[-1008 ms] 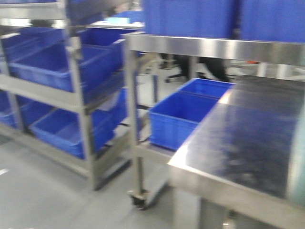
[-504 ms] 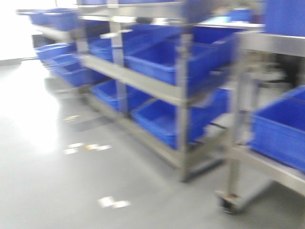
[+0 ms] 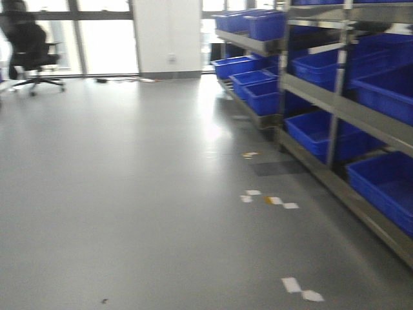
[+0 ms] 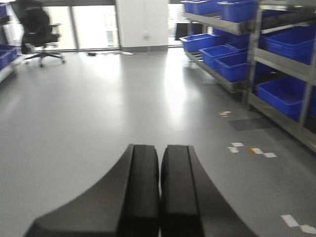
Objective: Pick red cube and place on left shelf
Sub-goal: 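Drive the base to the shelf rack holding the red cube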
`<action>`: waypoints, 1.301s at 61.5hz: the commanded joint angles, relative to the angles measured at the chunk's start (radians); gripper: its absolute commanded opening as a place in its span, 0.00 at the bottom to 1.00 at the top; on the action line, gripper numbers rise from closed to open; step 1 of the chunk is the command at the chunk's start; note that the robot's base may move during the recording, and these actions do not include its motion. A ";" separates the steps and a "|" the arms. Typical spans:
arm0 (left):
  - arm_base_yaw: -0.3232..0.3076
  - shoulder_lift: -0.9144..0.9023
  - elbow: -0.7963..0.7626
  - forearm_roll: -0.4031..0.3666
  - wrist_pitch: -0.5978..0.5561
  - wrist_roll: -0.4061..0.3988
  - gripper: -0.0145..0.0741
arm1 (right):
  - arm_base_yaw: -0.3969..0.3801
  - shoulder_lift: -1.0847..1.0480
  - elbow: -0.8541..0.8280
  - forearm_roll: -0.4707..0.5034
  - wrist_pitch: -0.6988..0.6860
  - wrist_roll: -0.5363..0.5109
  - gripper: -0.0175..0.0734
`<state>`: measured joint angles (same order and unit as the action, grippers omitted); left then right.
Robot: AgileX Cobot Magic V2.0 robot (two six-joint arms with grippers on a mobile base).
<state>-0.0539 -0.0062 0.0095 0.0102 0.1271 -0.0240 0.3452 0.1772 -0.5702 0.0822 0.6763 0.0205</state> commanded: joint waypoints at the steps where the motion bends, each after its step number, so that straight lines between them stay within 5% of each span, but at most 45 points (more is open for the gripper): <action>1: -0.004 -0.015 0.023 -0.004 -0.088 -0.001 0.28 | 0.000 0.014 -0.024 -0.004 -0.091 -0.009 0.38; 80: -0.004 -0.015 0.023 -0.004 -0.088 -0.001 0.28 | 0.000 0.014 -0.024 -0.004 -0.091 -0.009 0.38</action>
<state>-0.0539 -0.0062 0.0095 0.0102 0.1271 -0.0240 0.3452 0.1772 -0.5702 0.0822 0.6763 0.0205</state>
